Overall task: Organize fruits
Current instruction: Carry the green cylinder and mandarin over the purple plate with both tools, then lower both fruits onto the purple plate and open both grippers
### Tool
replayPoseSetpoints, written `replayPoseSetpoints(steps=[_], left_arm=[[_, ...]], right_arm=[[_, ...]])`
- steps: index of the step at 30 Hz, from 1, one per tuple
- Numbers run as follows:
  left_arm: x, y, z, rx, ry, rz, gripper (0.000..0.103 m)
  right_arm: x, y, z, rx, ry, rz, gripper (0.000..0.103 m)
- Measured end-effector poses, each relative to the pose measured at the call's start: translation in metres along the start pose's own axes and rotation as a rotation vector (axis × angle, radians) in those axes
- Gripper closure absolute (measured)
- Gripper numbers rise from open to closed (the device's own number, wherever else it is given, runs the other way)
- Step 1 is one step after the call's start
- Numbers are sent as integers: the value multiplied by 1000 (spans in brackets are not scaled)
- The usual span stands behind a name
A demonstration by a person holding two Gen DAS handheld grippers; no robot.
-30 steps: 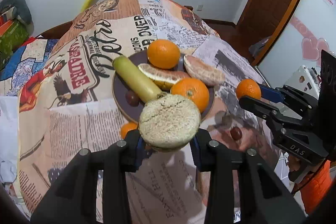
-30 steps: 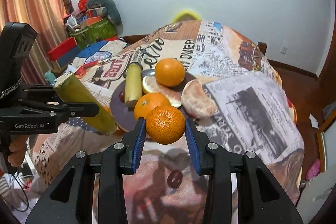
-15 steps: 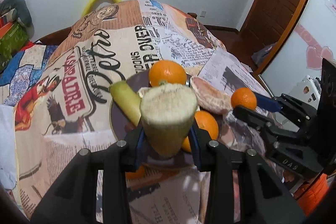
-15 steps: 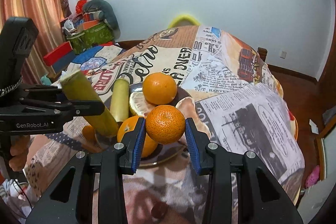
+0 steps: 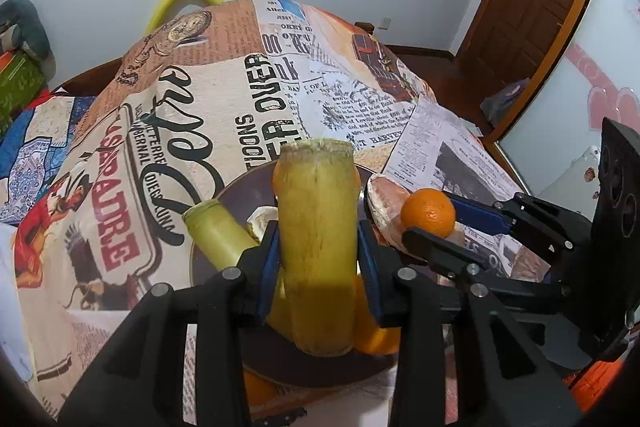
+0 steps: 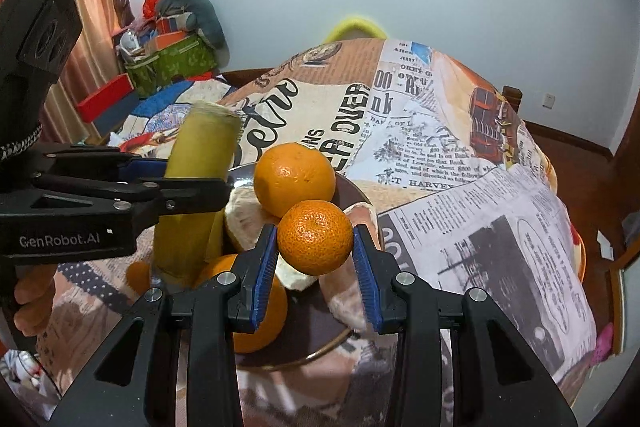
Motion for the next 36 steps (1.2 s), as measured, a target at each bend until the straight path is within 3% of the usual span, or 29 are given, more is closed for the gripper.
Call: replayPoseSetpoints(steps=[6, 12, 16, 25, 36], left_arm=[[2, -15, 3, 1, 26, 39, 66], [-2, -3, 1, 0, 5, -13, 66], [1, 4, 2, -2, 12, -13, 66], [10, 43, 12, 13, 41, -48, 66], [40, 92, 26, -33, 32, -82, 63]], right_arm=[[2, -10, 2, -12, 2, 13, 68], [6, -15, 4, -1, 18, 41, 67], [4, -11, 5, 3, 21, 35, 54], [-3, 17, 5, 37, 34, 12, 53], [-7, 68, 15, 73, 24, -48, 49]])
Point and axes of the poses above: each gripper's, at about its wrist camera, not at the fingertips, and y roughly against the way its jaws point, z to its left, x to its underside, the point moved 7 cm from there along -y, roughly the way its jaws point, and after that the axes turned 12 degrees about y, right-handed, at the moved point
